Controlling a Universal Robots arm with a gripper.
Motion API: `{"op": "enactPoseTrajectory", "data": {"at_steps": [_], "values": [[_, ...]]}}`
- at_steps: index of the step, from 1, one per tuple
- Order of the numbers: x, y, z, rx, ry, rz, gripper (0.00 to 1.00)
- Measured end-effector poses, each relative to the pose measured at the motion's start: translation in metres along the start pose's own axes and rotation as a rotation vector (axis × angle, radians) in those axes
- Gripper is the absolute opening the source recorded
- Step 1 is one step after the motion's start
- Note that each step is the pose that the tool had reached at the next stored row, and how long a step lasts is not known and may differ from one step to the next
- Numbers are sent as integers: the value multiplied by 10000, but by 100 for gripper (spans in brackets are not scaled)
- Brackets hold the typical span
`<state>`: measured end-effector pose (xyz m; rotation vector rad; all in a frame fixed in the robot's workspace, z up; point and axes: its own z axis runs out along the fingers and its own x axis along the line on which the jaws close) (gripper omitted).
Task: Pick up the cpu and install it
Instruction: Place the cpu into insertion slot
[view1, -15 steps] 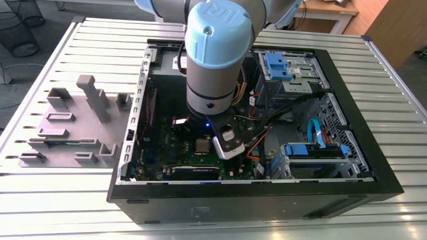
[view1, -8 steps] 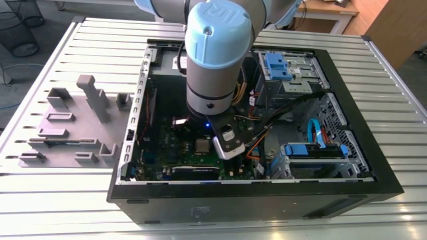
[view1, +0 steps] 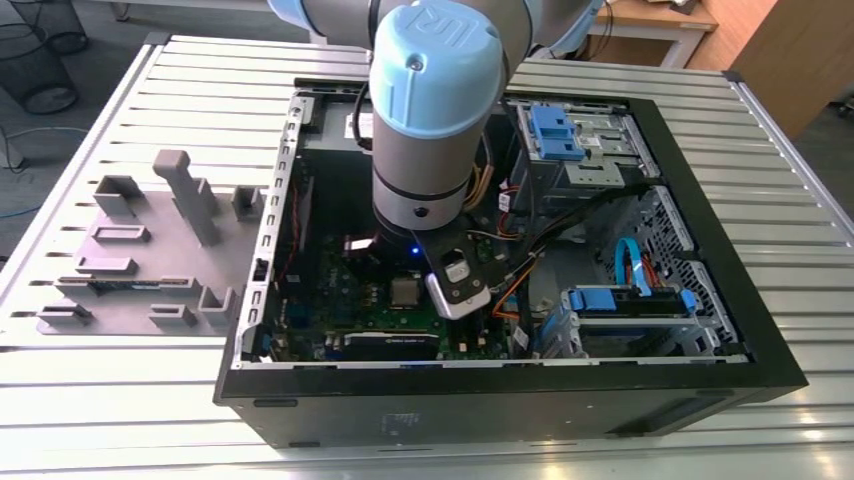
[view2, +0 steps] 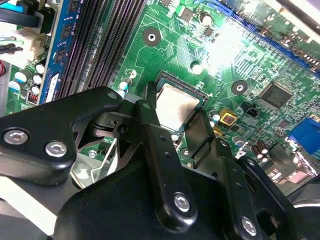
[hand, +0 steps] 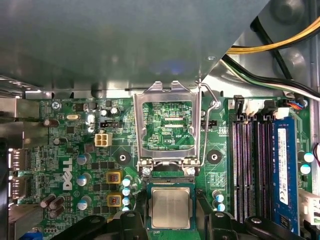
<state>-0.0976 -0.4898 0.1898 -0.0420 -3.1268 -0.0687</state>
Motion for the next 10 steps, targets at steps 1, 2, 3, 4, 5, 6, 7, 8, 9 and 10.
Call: {"op": "enactPoseTrajectory", "data": {"at_steps": [1,2,3,4,5,6,7,8,9,10], "values": [[0,0,1,13,-1,0,47],[1,0,2,26,-1,4,47],[1,-1,2,38,-1,12,47],[1,-1,2,42,-1,26,47],[1,-1,2,42,-2,31,47],[1,-1,2,42,-2,32,47],[2,-1,2,42,-2,34,47],[2,-1,3,41,-3,33,47],[2,0,3,41,-3,33,47],[2,0,4,41,-3,33,47]]}}
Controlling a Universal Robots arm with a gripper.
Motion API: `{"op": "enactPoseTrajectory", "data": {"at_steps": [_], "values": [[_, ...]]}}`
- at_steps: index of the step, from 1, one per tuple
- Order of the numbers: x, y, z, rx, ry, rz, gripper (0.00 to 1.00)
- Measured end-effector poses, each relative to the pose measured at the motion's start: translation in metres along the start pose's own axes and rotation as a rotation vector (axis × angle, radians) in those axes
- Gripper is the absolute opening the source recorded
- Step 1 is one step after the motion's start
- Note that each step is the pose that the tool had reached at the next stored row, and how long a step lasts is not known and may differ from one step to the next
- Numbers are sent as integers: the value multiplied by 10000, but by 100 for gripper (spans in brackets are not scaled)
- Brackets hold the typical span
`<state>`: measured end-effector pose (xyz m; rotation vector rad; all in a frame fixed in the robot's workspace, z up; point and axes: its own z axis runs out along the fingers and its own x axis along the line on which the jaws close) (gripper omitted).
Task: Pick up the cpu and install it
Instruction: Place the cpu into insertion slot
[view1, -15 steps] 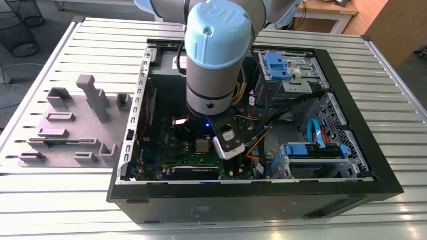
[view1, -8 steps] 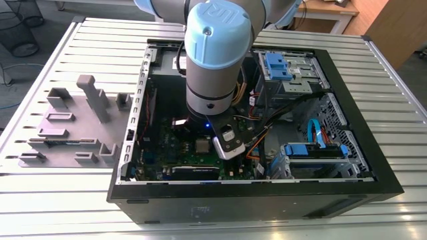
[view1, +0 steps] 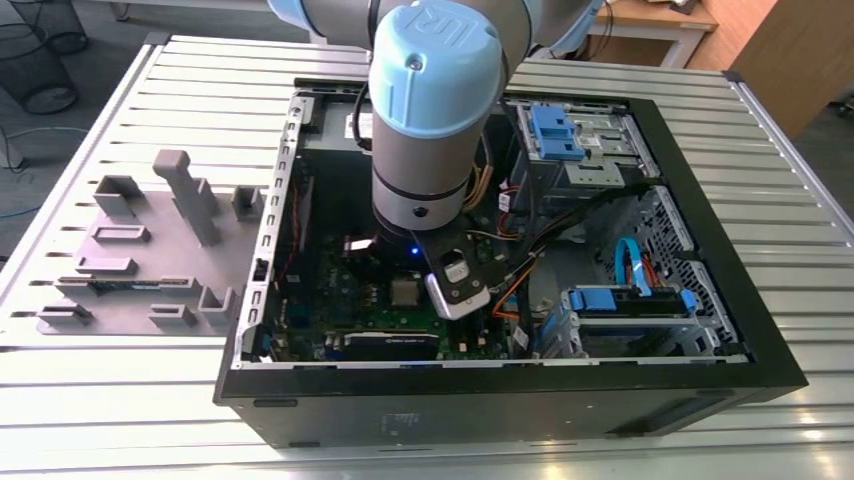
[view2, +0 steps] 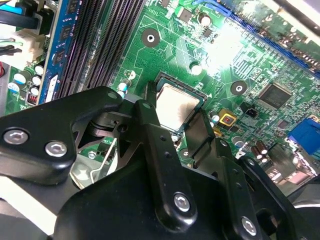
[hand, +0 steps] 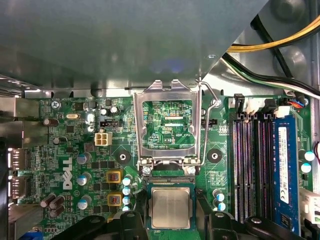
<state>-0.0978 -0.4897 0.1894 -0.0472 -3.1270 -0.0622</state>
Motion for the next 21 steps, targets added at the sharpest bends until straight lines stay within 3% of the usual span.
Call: {"op": "enactPoseTrajectory", "data": {"at_steps": [21], "values": [[12,9,7,1,-1,29,47]]}}
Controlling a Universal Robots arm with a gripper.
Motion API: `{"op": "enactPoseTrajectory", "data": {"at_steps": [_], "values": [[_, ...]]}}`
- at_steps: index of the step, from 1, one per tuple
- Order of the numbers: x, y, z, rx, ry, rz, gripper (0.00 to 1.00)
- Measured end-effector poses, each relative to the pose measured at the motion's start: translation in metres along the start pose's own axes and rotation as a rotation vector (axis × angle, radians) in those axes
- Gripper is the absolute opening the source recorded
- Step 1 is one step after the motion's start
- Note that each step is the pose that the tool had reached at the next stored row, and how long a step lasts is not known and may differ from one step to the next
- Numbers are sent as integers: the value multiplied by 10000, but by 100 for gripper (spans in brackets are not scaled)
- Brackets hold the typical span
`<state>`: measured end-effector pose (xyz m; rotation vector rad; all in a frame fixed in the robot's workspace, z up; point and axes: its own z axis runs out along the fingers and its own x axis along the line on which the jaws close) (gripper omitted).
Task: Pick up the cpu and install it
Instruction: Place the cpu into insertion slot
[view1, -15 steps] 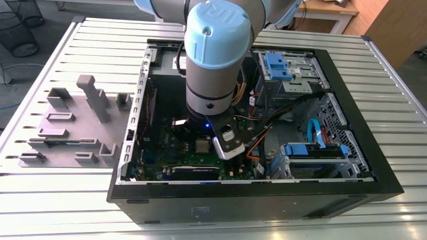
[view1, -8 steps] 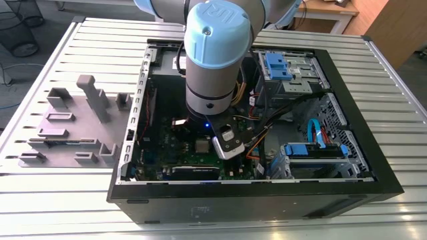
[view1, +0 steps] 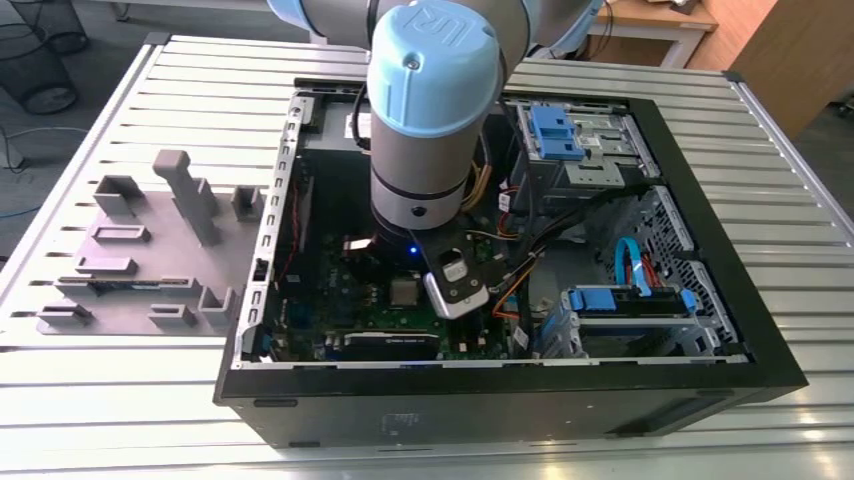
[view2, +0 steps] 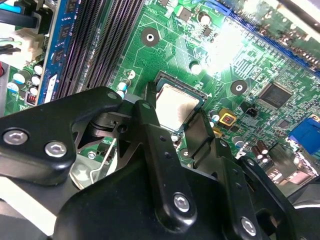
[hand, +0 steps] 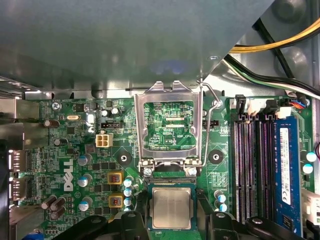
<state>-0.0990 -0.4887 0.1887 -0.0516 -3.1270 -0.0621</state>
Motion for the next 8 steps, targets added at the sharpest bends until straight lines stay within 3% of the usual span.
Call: {"op": "enactPoseTrajectory", "data": {"at_steps": [8], "values": [[1,0,13,2,1,1,47]]}}
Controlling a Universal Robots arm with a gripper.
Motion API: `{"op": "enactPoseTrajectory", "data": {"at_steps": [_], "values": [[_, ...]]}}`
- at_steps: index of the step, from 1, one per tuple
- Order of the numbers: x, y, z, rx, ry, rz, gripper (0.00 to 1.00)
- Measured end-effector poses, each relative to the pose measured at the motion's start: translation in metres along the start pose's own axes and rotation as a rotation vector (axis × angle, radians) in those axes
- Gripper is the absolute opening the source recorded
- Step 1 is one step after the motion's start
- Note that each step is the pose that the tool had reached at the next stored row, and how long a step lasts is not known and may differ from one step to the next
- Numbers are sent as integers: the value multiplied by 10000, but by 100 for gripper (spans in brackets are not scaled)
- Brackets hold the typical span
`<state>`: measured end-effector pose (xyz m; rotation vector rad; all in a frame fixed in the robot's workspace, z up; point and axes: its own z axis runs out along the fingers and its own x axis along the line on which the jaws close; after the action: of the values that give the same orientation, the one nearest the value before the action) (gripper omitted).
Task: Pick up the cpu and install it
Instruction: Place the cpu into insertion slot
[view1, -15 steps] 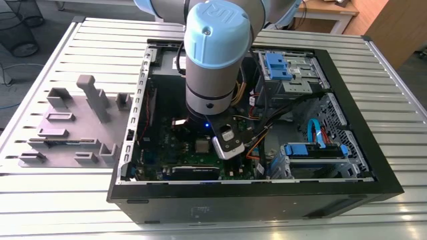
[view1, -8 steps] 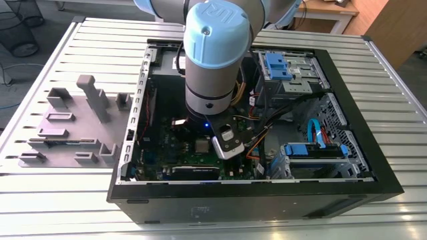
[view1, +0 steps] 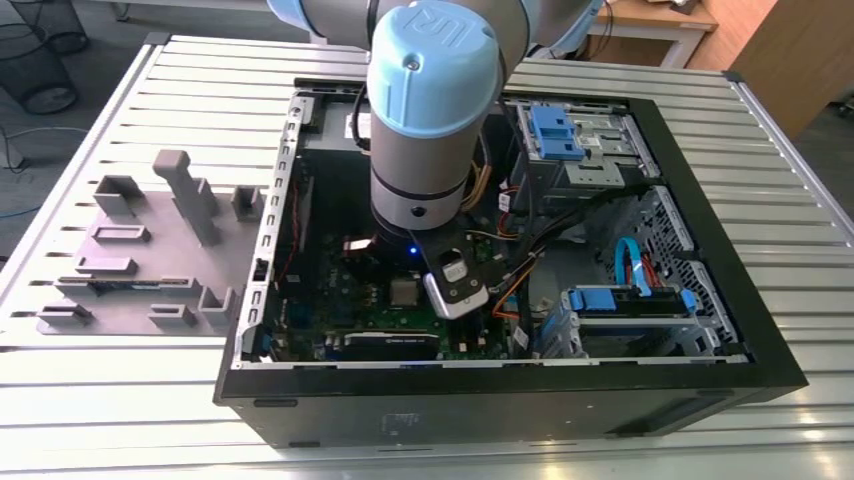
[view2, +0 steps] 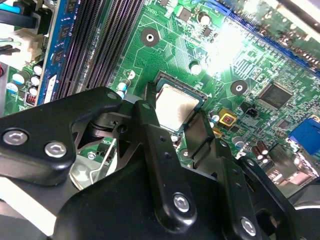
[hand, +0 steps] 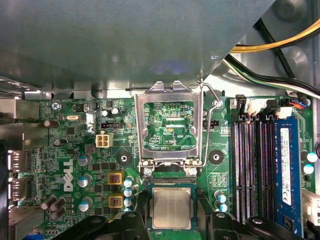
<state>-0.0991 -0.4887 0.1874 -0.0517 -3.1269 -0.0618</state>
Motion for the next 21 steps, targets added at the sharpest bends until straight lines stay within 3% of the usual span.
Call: {"op": "enactPoseTrajectory", "data": {"at_steps": [21], "values": [[-5,1,-11,-2,-1,-4,47]]}}
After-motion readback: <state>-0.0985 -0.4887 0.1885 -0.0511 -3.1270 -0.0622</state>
